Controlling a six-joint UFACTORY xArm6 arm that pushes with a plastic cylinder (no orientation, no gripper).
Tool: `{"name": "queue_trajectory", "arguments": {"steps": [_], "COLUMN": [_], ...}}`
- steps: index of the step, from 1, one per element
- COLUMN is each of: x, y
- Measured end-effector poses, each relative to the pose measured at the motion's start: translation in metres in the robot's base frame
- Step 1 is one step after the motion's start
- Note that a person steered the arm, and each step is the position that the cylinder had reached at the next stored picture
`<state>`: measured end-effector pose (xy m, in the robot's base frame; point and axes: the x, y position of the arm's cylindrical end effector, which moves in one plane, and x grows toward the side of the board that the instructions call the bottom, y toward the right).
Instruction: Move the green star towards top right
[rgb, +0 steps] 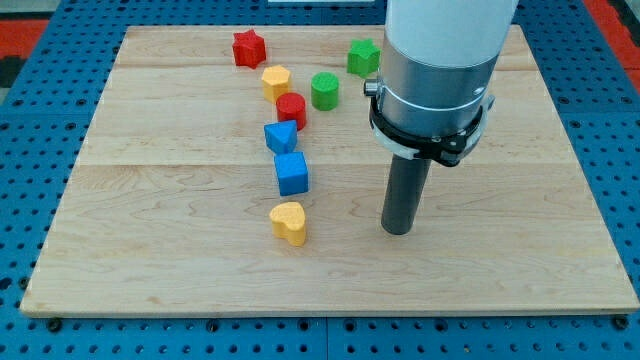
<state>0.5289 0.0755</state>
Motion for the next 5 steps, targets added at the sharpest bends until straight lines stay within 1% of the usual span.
{"name": "queue_trajectory", "arguments": {"steps": [5], "x": [-0.0009], "y": [0.0049]}}
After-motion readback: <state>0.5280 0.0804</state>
